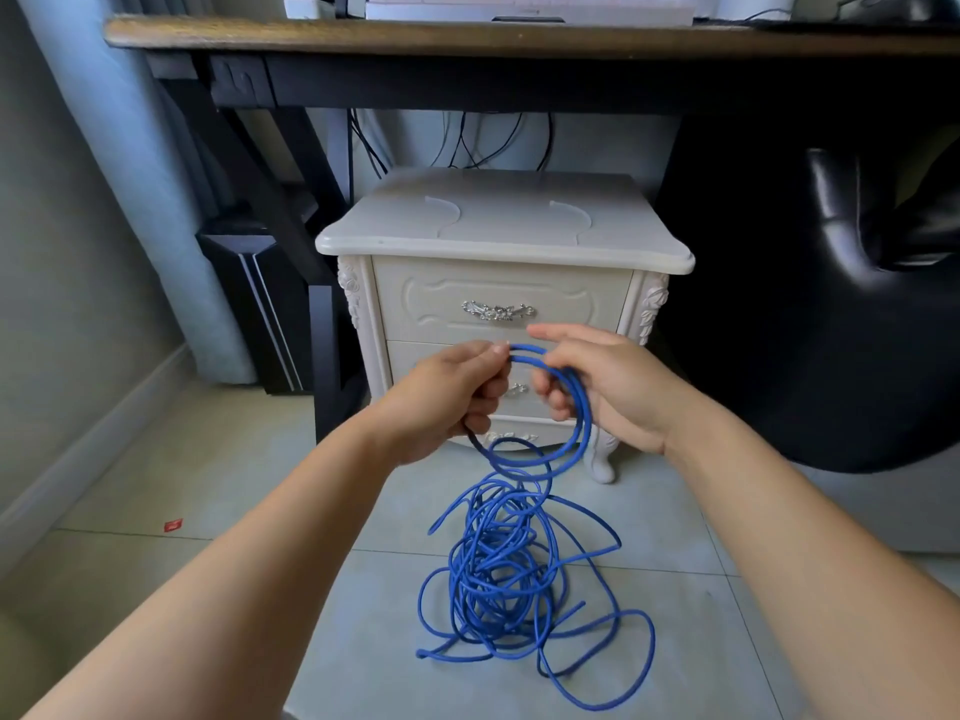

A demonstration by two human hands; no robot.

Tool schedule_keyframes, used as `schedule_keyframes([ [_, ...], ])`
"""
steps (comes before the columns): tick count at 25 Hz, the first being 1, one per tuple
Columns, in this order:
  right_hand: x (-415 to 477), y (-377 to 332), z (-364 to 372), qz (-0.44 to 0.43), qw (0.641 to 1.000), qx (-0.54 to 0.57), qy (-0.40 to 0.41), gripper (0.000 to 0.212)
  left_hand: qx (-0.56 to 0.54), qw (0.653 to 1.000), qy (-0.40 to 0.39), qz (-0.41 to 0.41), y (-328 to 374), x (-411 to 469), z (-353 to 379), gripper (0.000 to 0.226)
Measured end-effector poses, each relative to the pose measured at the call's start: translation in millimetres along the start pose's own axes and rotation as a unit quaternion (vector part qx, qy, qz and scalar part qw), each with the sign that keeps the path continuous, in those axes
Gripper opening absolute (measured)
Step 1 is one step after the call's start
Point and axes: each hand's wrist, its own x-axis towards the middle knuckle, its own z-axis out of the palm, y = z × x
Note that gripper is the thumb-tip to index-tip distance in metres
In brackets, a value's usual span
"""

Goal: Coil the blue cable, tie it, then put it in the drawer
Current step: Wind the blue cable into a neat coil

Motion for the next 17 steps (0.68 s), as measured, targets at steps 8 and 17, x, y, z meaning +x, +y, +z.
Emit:
schedule_keyframes([
  [8,22,15,-7,0.031,0.99,0.139,0.011,0.027,-0.139,0.989,0.037,-0.029,-7,14,-13,0.025],
  [17,30,-1,10,0.014,0.987,-0.156,0.024,0.014,0.098,0.995,0.008,0.012,-9,18,-8,0.031],
])
